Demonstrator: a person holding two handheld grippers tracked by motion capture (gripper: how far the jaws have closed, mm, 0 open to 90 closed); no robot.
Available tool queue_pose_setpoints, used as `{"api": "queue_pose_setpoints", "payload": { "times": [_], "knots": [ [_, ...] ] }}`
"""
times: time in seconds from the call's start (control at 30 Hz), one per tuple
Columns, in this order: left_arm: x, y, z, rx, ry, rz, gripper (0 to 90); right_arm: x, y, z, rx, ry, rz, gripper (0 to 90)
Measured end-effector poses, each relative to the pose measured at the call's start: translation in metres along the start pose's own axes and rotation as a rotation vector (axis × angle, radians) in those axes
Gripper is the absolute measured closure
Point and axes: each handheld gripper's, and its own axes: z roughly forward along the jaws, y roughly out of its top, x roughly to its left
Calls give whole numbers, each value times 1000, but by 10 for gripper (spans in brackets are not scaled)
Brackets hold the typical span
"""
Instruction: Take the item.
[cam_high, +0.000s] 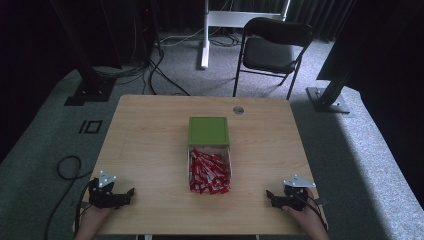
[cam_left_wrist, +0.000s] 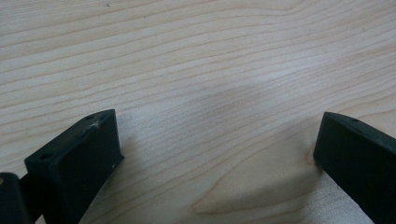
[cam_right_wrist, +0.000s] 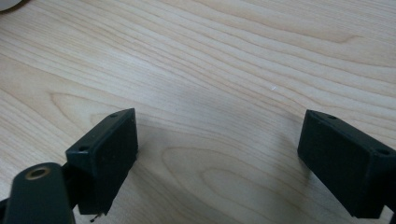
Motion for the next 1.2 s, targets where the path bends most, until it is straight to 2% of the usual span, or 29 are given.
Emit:
{"api": "queue_pose_setpoints", "payload": {
  "times": [0.23, 0.83, 1.1, 1.2],
  "knots": [
    [0, 0, 0, 0, 0, 0, 14, 4, 5, -1, 0, 4, 0, 134],
    [0, 0, 0, 0, 0, 0, 14, 14, 35, -16, -75, 38, -8, 136],
    [0, 0, 0, 0, 0, 0, 15, 24, 53, -23, -119, 72, -10, 136],
    [0, 0, 0, 0, 0, 0, 14, 26, 59, -24, -134, 89, 11, 136]
  ]
}}
